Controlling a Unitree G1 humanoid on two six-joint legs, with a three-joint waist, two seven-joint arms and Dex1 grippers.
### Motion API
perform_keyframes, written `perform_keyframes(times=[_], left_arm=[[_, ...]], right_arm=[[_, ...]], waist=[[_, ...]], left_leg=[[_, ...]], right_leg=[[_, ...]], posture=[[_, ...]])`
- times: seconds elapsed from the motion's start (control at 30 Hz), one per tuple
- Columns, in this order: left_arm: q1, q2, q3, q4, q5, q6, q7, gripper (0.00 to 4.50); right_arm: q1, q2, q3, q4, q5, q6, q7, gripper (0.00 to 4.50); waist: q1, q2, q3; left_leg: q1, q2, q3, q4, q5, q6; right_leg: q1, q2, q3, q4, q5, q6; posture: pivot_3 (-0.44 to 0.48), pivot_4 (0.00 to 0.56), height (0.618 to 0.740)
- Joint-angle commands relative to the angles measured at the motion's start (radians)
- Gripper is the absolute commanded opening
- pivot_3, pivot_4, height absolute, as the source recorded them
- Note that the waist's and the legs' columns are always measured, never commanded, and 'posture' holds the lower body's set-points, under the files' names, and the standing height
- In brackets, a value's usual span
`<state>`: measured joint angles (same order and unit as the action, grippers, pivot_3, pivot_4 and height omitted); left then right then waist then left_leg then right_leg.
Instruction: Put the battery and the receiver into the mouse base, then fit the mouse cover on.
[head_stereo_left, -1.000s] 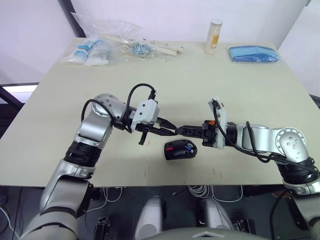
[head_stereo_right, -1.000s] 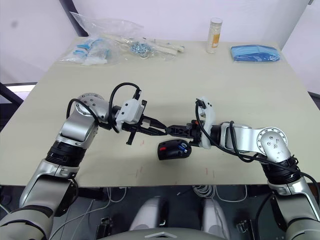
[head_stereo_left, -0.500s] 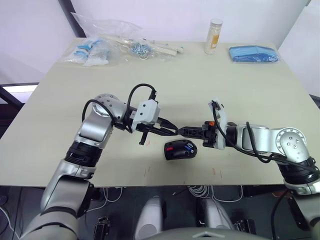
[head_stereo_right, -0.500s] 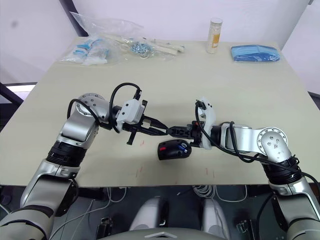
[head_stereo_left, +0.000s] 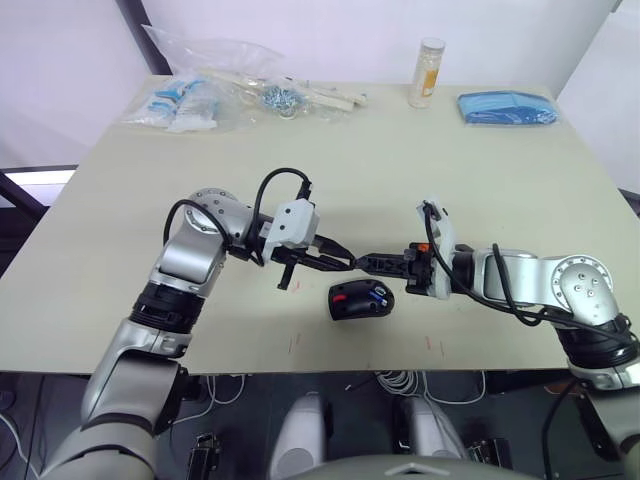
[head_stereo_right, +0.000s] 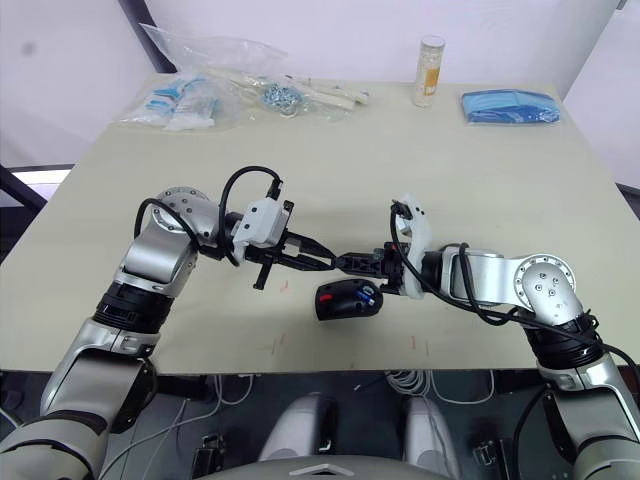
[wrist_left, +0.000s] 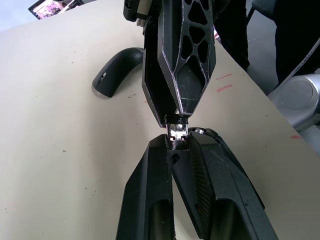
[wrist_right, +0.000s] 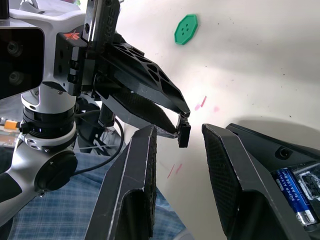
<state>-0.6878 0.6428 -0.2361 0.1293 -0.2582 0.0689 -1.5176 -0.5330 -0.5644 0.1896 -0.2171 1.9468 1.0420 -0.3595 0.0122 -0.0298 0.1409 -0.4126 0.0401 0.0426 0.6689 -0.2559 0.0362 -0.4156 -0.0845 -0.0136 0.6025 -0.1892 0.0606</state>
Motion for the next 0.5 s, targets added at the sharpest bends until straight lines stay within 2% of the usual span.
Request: perform_keyframes(times=[0.03, 0.5], left_arm=[[-0.014, 0.001, 0.012, -0.017, -0.004, -0.014, 0.006, 0.05], [-0.019, -0.001, 0.012, -0.007, -0.004, -0.022, 0.004, 0.05]], right_arm=[[-0.009, -0.004, -0.003, -0.009, 0.025, -0.008, 0.000, 1.49], [-0.011, -0.002, 0.002, -0.004, 0.025, -0.007, -0.009, 1.49]], waist=[[0.000, 0.000, 0.000], [0.000, 0.000, 0.000]], left_leg=[[0.000, 0.000, 0.000, 0.000, 0.000, 0.000], [0.000, 0.000, 0.000, 0.000, 0.000, 0.000]], right_leg=[[0.000, 0.000, 0.000, 0.000, 0.000, 0.000], [0.000, 0.000, 0.000, 0.000, 0.000, 0.000]], posture=[[0.000, 0.150, 0.740], [0.000, 0.150, 0.740]])
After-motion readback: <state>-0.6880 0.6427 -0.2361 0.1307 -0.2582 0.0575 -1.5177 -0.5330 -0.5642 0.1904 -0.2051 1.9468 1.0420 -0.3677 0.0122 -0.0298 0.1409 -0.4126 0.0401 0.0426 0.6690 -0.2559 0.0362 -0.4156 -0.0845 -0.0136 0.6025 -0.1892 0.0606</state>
